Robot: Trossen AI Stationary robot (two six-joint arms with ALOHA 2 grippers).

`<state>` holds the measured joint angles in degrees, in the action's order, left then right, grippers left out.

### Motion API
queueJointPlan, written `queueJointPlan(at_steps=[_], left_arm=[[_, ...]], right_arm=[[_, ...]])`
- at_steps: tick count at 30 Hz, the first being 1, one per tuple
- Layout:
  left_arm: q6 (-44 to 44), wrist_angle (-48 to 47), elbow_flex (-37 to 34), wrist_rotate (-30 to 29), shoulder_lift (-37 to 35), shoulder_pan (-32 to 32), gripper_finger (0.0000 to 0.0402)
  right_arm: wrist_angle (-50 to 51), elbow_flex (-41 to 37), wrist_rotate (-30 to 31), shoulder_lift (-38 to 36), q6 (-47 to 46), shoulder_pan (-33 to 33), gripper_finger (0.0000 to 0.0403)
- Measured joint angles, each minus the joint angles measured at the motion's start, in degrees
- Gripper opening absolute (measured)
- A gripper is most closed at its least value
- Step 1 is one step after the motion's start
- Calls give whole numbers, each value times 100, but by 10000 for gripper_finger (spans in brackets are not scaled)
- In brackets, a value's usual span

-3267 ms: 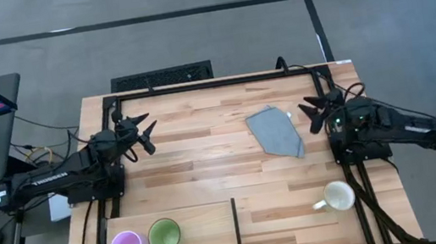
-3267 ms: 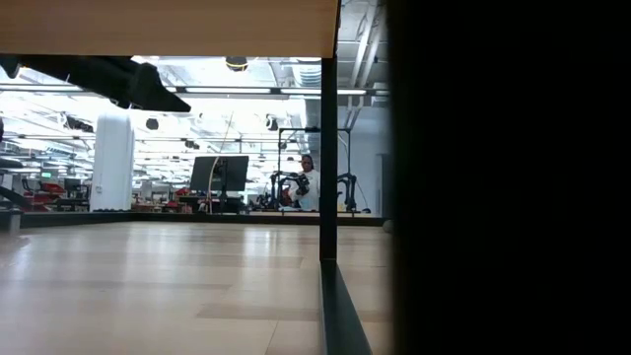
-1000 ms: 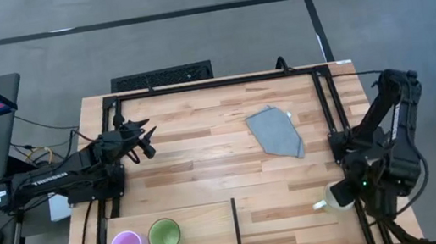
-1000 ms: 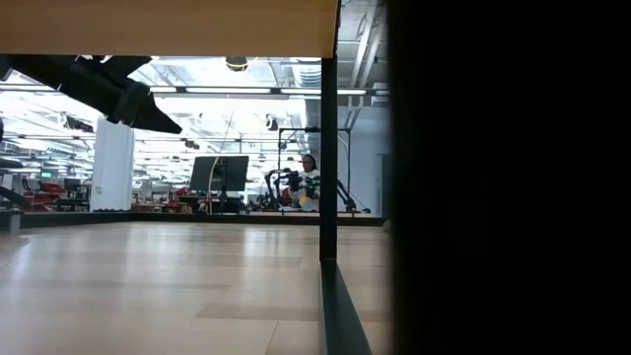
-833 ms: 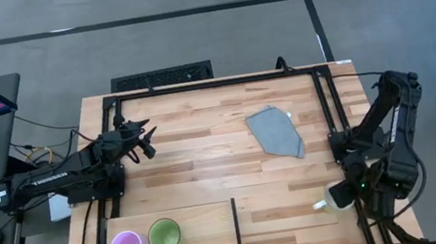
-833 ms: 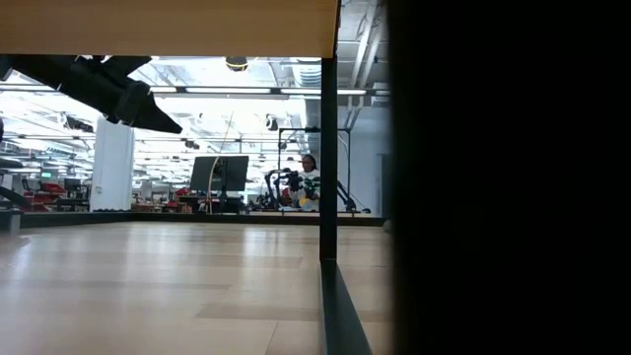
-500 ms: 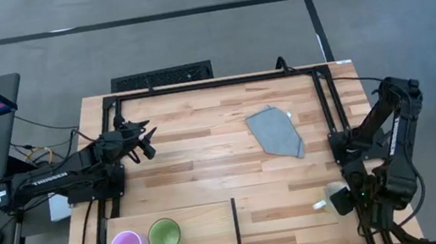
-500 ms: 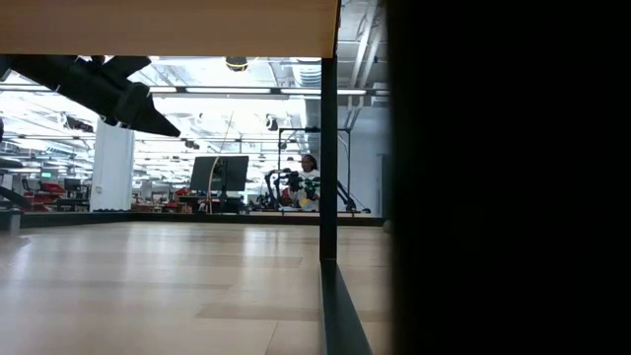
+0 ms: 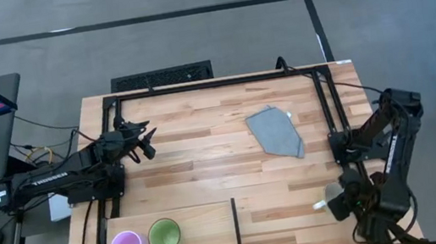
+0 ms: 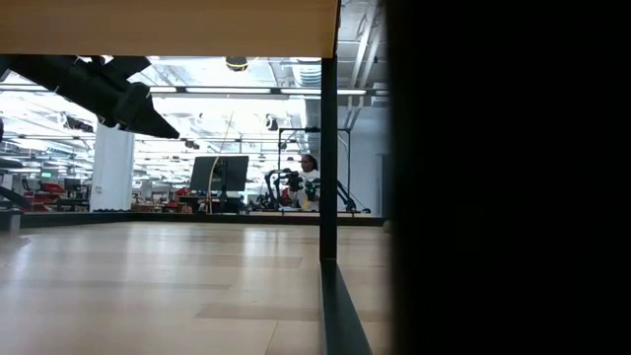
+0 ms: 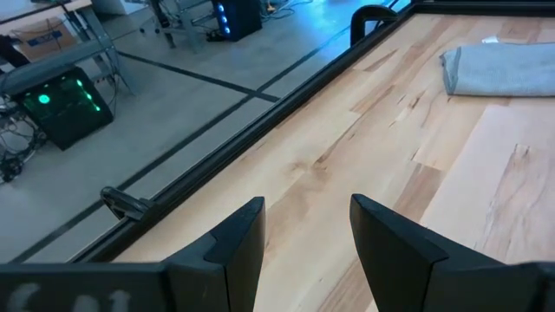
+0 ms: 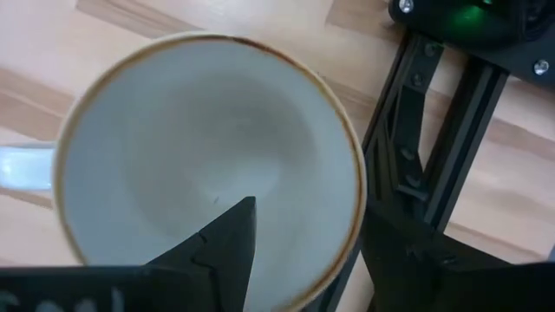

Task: Stack small to large cups/mugs on shelf
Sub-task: Put the light green mug on the shelf

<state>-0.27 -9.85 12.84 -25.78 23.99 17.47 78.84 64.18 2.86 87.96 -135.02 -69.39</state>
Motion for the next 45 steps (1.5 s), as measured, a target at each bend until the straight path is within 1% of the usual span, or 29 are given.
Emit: queueJointPlan(at_steps=[6,11,15,29,33,41,45], left_arm=[[-31,0,0,-2,0,0,163],[-106,2,0,-1,0,0,163],[-180,2,0,-2,2,0,163],[-237,-33,0,-2,0,1,163],[-236,-33,0,-2,0,0,163],[-236,-174,0,-2,2,0,163],[-238,-227,0,-4,0,0,163]], right_arm=[[-5,0,1,168,203,3,216],[23,0,6,168,233,5,216],[23,0,12,166,450,10,216],[25,0,2,166,411,53,213],[25,0,-5,164,408,53,190],[23,0,-2,162,451,53,109],[25,0,17,160,478,53,78]])
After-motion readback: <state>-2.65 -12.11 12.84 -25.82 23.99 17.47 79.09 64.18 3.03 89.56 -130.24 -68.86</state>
